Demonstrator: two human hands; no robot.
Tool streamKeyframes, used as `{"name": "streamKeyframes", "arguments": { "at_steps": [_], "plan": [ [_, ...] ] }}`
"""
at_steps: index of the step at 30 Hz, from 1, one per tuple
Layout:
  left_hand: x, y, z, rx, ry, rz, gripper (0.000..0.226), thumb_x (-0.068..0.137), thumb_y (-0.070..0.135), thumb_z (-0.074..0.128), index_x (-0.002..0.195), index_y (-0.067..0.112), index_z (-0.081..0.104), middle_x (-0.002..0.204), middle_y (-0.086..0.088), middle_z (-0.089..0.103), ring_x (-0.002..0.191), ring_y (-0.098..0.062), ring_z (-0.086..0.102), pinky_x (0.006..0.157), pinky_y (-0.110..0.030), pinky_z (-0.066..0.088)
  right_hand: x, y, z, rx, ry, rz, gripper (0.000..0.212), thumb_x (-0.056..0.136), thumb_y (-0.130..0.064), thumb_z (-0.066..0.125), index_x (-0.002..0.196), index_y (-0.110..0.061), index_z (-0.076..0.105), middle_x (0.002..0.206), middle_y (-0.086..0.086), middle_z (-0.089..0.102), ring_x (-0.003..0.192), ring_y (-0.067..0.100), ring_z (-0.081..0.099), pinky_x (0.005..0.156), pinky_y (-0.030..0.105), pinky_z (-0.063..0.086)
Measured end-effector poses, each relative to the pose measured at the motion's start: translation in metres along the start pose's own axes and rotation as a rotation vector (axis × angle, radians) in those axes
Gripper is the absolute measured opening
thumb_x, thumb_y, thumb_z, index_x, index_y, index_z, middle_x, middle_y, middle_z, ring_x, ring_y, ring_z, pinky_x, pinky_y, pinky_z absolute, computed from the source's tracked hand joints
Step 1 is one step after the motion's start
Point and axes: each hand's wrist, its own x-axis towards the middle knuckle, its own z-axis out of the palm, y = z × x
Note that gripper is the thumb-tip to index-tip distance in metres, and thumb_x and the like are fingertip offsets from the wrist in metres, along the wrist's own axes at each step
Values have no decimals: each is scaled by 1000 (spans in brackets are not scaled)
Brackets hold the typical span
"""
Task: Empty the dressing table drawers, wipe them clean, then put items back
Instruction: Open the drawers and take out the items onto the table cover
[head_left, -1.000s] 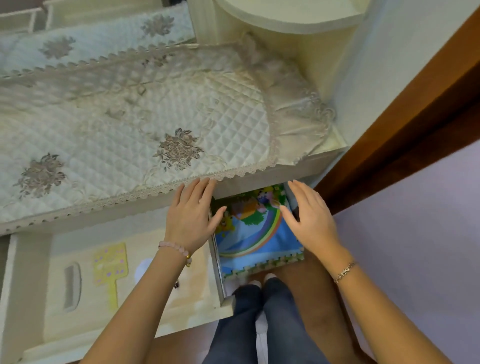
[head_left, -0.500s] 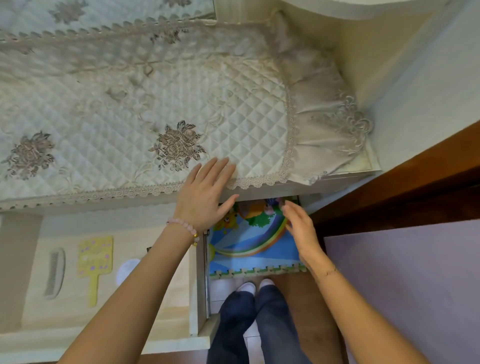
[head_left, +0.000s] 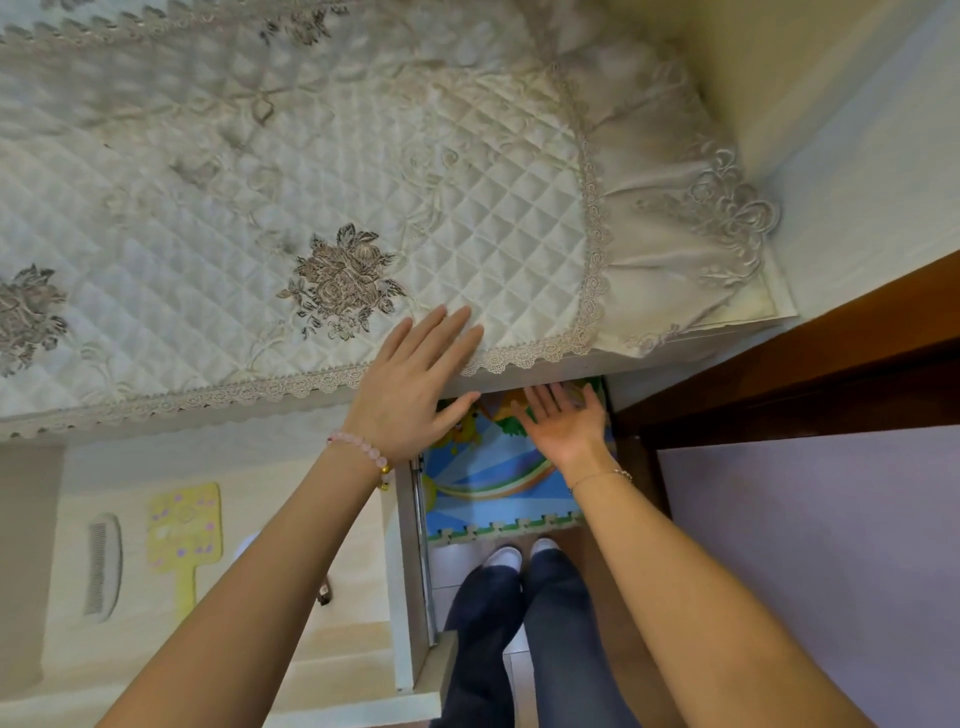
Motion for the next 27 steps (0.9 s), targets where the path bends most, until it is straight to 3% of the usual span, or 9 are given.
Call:
{"name": "streamKeyframes", "arguments": {
  "at_steps": [8, 12, 18, 27],
  "plan": [
    [-10, -6, -5, -24, -8, 40, 58, 92, 45, 38, 140, 12, 42, 147, -6, 38, 137, -25, 32, 113, -41, 21, -7, 6, -17, 3, 21, -21, 62, 94, -52, 36, 138, -9, 40, 146, 11, 39, 135, 25, 36, 111, 46, 26],
    [-14, -2, -4, -3, -21, 28, 60, 92, 47, 37, 140, 12, 41, 147, -7, 39, 138, -26, 31, 113, -45, 22, -29, 18, -48, 0, 52, -22, 68, 93, -57, 37, 141, -9, 37, 147, 10, 38, 136, 24, 36, 103, 45, 32],
    [-21, 7, -1, 62, -66, -13, 66, 90, 49, 35, 145, 11, 32, 150, -8, 32, 140, -28, 26, 114, -46, 19, -67, 38, -97, 49, 141, -21, 61, 95, -52, 35, 138, -8, 41, 146, 11, 40, 134, 25, 38, 103, 46, 33],
    [-30, 22, -2, 81, -104, -71, 71, 93, 42, 47, 149, 11, 16, 156, -7, 15, 144, -25, 10, 116, -42, 5, -108, 55, -147, 46, 176, -12, 55, 95, -50, 36, 129, -9, 48, 136, 12, 49, 122, 28, 48, 99, 47, 36]
  ]
}}
